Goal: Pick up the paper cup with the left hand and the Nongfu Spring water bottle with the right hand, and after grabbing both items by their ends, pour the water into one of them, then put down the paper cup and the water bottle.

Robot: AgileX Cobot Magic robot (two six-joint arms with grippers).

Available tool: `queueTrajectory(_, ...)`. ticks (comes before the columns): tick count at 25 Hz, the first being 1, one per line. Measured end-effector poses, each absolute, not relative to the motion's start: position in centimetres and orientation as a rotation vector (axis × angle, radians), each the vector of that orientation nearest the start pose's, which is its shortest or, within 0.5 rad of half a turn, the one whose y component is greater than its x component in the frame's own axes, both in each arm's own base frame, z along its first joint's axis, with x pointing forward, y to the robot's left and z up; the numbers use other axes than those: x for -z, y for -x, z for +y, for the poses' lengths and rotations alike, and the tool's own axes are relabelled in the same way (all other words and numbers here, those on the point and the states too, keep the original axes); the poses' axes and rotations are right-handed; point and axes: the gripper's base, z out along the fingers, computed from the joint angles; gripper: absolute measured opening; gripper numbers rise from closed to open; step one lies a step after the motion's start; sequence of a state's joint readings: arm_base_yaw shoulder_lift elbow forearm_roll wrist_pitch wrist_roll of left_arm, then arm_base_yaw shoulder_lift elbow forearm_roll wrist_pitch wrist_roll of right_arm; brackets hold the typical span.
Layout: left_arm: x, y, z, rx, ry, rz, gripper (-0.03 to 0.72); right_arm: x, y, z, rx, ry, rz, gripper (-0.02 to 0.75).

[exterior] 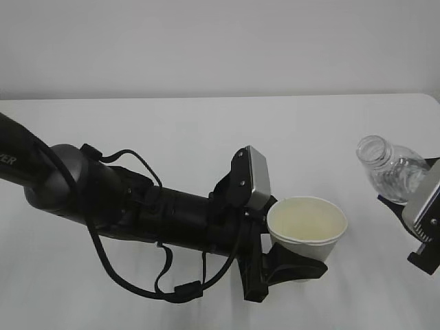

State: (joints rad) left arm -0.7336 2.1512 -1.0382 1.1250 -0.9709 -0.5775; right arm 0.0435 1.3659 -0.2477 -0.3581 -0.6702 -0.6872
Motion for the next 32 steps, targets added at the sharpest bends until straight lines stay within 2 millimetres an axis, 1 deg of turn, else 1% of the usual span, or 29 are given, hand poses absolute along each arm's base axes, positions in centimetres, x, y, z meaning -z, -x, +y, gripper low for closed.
queueTrajectory(8, -10.81, -24.40, -31.17, 1.134, -1.444, 1.445, 0.446, -16.98, -20.92, 2.89, 0.456, 1.160, 1.601, 0.454)
queueTrajectory(32, -10.79, -24.26, -31.21, 1.141, -1.451, 1.445, 0.446, -17.26, -21.00, 2.98, 0.537, 1.244, 1.507, 0.454)
